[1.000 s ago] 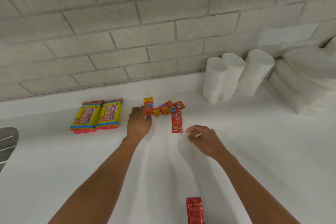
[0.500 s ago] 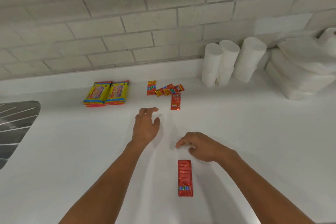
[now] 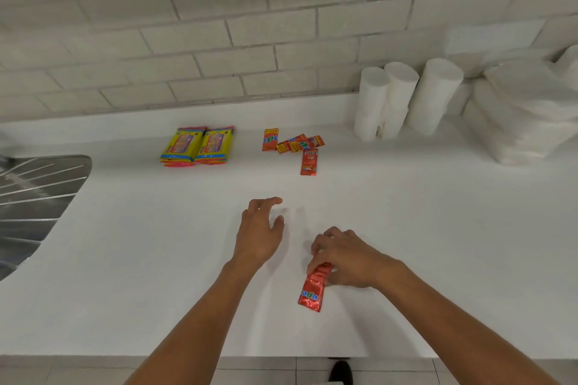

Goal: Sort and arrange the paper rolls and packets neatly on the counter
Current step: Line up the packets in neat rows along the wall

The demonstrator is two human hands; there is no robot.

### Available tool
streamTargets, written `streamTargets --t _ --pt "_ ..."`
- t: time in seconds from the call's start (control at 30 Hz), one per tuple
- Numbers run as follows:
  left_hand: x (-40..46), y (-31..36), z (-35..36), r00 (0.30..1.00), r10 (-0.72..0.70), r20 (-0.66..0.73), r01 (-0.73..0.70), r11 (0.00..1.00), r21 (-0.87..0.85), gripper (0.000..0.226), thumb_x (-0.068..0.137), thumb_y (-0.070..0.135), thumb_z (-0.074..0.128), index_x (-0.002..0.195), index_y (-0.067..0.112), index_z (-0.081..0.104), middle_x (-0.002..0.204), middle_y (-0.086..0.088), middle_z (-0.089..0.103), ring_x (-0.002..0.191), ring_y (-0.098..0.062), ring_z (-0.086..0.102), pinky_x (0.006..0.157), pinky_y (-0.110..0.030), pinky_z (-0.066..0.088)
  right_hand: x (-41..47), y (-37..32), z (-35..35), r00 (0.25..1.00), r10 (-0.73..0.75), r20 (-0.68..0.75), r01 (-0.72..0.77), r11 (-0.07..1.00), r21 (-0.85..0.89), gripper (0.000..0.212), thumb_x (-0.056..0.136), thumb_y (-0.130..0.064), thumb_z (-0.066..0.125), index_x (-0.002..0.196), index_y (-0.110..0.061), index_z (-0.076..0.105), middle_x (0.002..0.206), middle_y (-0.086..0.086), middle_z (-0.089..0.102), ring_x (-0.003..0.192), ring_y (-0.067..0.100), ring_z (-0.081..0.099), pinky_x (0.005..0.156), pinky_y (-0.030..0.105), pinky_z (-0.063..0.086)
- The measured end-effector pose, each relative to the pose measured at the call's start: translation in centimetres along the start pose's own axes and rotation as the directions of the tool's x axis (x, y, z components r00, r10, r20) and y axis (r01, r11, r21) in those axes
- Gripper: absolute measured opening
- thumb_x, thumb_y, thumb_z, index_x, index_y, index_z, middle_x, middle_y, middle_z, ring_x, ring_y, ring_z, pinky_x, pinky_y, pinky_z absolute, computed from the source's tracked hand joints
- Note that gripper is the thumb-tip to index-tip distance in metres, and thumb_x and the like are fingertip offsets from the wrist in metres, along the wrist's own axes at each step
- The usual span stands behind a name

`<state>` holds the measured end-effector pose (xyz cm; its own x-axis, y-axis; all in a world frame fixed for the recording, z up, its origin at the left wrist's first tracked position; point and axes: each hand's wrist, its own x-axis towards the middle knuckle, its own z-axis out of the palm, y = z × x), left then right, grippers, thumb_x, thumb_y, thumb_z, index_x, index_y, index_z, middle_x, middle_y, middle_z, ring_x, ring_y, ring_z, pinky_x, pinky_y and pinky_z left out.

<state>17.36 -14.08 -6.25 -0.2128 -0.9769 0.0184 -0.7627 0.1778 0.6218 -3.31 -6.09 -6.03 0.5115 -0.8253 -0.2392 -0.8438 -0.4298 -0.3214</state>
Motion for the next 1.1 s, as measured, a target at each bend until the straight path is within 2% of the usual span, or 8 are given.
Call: streamTargets --t 0.23,0.37,0.5,0.6,0.7,0.8,0.9,1.1 --pt "-2.0 -1.1 -0.8 0.999 -0.01 0.049 0.013 0.999 -0.051 0.036 0.096 0.025 0.056 0.13 0.037 0.053 0.125 0.007 0.055 0.114 -0.017 0.054 0.095 -0.03 0.048 -0.3 -0.2 1.6 0.98 0.06 -0.192 -0.052 0.998 0.045 0.028 0.099 -0.045 0.052 0.122 -0.039 0.067 0.118 -0.013 0.063 0.115 0.015 0.05 0.082 0.028 0.033" --pt "-2.9 -1.5 -1.6 0.997 0.002 0.079 0.008 0.992 -0.125 0.032 0.097 0.022 0.054 0.125 0.038 0.056 0.111 0.012 0.06 0.102 -0.014 0.059 0.093 -0.034 0.051 0.3 -0.9 2.0 0.927 0.244 -0.285 -0.155 0.941 0.301 0.025 0.102 -0.035 0.05 0.117 -0.031 0.07 0.105 -0.011 0.069 0.094 0.012 0.06 0.08 0.03 0.047" --pt "-3.1 -0.5 -2.3 0.997 -0.014 0.082 0.027 0.987 -0.156 0.032 0.099 0.019 0.051 0.125 0.037 0.057 0.112 0.009 0.063 0.097 -0.009 0.062 0.089 -0.028 0.053 1.9 -1.8 1.0 0.817 0.501 -0.284 -0.169 0.681 0.713 0.022 0.103 -0.025 0.051 0.109 -0.02 0.071 0.094 -0.008 0.07 0.079 0.003 0.06 0.067 0.015 0.044" --pt "-3.3 0.6 -2.6 0.996 -0.024 0.092 0.044 0.973 -0.226 0.033 0.1 0.02 0.051 0.129 0.035 0.055 0.111 0.008 0.065 0.093 -0.007 0.063 0.082 -0.024 0.054 3.3 -2.6 -0.1 0.76 0.636 -0.131 -0.128 0.345 0.93 0.029 0.106 -0.028 0.044 0.108 -0.015 0.069 0.096 0.006 0.07 0.074 0.011 0.064 0.063 0.019 0.05" --pt "-3.0 1.5 -2.7 0.994 -0.026 0.102 0.053 0.96 -0.274 0.034 0.099 0.023 0.052 0.131 0.037 0.052 0.106 0.012 0.067 0.09 -0.002 0.064 0.074 -0.019 0.052 4.6 -3.3 -1.1 0.75 0.662 0.018 -0.104 0.09 0.991 0.031 0.106 -0.031 0.042 0.115 -0.016 0.067 0.104 0.012 0.072 0.084 0.024 0.071 0.074 0.036 0.059" --pt "-2.2 2.4 -2.7 0.996 -0.02 0.084 0.044 0.953 -0.298 0.037 0.098 0.022 0.056 0.131 0.037 0.052 0.103 0.013 0.07 0.09 -0.003 0.066 0.074 -0.018 0.053 5.6 -3.3 -2.3 0.734 0.674 0.082 -0.083 -0.03 0.996 0.029 0.106 -0.029 0.044 0.119 -0.016 0.066 0.107 0.011 0.073 0.091 0.024 0.072 0.073 0.032 0.061" --pt "-1.1 3.4 -2.8 0.998 -0.041 0.054 0.057 0.943 -0.327 0.036 0.097 0.021 0.06 0.129 0.037 0.054 0.101 0.013 0.067 0.087 -0.003 0.066 0.071 -0.017 0.053 6.5 -2.7 -3.5 0.716 0.687 0.124 -0.103 -0.072 0.992 0.029 0.105 -0.028 0.046 0.124 -0.016 0.065 0.111 0.01 0.071 0.095 0.022 0.071 0.068 0.027 0.059" --pt "1.1 5.0 -2.3 0.995 -0.098 -0.003 0.089 0.918 -0.387 0.032 0.095 0.022 0.063 0.124 0.037 0.06 0.109 0.008 0.063 0.09 -0.01 0.065 0.068 -0.014 0.051 7.4 -1.2 -4.7 0.733 0.679 0.047 -0.077 0.014 0.997 0.025 0.102 -0.028 0.054 0.116 -0.015 0.07 0.106 0.01 0.072 0.095 0.022 0.07 0.074 0.028 0.06"
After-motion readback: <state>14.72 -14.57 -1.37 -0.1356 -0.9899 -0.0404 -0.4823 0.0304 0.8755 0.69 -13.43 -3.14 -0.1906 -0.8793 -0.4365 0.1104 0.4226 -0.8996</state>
